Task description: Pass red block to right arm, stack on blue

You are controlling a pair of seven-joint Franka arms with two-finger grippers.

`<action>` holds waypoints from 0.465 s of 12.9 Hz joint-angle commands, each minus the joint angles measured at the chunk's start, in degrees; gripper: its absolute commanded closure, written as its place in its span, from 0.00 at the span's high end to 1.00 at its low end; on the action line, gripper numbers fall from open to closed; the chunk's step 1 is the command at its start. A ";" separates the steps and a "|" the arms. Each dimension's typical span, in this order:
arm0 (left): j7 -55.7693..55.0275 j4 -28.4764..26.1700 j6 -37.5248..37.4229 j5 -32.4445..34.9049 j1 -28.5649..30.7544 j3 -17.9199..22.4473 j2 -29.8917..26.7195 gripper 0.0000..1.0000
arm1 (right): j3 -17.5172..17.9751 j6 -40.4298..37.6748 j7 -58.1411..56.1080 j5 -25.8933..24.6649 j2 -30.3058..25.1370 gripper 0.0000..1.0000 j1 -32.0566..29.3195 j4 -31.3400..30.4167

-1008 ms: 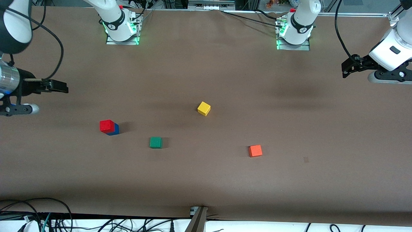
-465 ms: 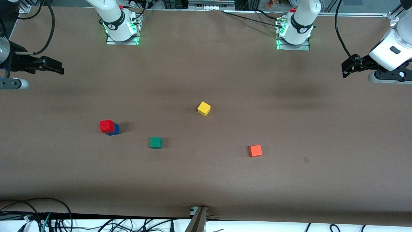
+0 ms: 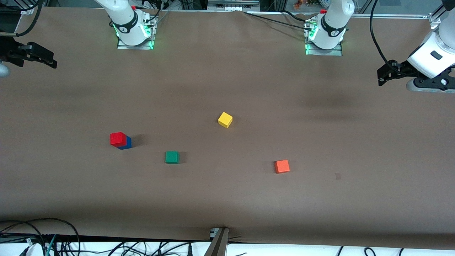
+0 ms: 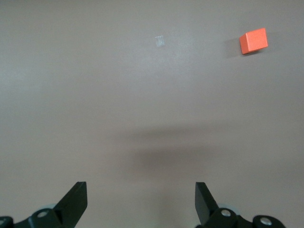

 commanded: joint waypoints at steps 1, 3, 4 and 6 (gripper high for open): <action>-0.41 1.66 -1.19 -0.89 0.09 0.00 0.79 1.00 | 0.92 -0.82 0.31 -0.74 0.68 1.00 -0.80 -0.79; -0.41 1.66 -1.19 -0.89 0.09 0.00 0.71 1.00 | 0.92 -0.91 0.40 -1.08 1.21 1.00 -0.80 0.70; -0.41 1.66 -1.19 -0.89 0.09 0.00 0.71 1.00 | 0.92 -0.83 0.49 -1.09 1.47 1.00 -0.72 0.79; -0.41 1.66 -1.19 -0.89 0.09 0.00 0.71 1.00 | 0.92 -0.74 0.49 -1.09 1.65 1.00 -0.72 0.79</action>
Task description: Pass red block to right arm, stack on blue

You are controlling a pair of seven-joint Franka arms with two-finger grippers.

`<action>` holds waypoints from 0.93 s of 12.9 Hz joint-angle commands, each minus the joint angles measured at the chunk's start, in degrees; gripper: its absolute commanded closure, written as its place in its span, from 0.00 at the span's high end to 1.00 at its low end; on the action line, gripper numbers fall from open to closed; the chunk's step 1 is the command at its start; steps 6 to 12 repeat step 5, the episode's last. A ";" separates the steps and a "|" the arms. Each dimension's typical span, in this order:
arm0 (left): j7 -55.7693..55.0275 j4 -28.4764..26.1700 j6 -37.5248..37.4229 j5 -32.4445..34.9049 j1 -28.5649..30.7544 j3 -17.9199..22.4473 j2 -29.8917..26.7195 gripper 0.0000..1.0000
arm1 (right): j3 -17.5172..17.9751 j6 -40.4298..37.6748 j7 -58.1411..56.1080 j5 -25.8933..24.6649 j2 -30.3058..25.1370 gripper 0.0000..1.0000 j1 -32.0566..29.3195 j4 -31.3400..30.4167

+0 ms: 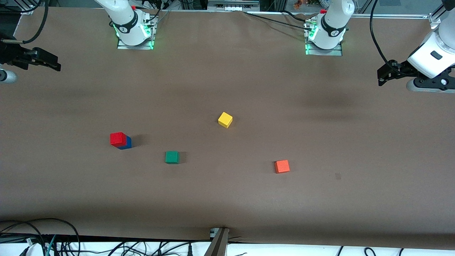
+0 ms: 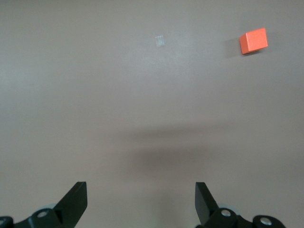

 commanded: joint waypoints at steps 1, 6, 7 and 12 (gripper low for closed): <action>-0.41 1.66 -1.19 -0.89 0.09 0.00 0.70 1.00 | 0.99 -0.59 0.57 -0.91 0.45 1.00 -0.54 1.23; -0.41 1.66 -1.19 -0.89 0.09 0.00 0.70 1.00 | 1.16 -0.51 0.57 -0.91 0.45 1.00 -0.19 1.23; -0.41 1.66 -1.19 -0.89 0.09 0.00 0.70 1.00 | 1.16 -0.51 0.57 -0.91 0.45 1.00 -0.19 1.23; -0.41 1.66 -1.19 -0.89 0.09 0.00 0.70 1.00 | 1.16 -0.51 0.57 -0.91 0.45 1.00 -0.19 1.23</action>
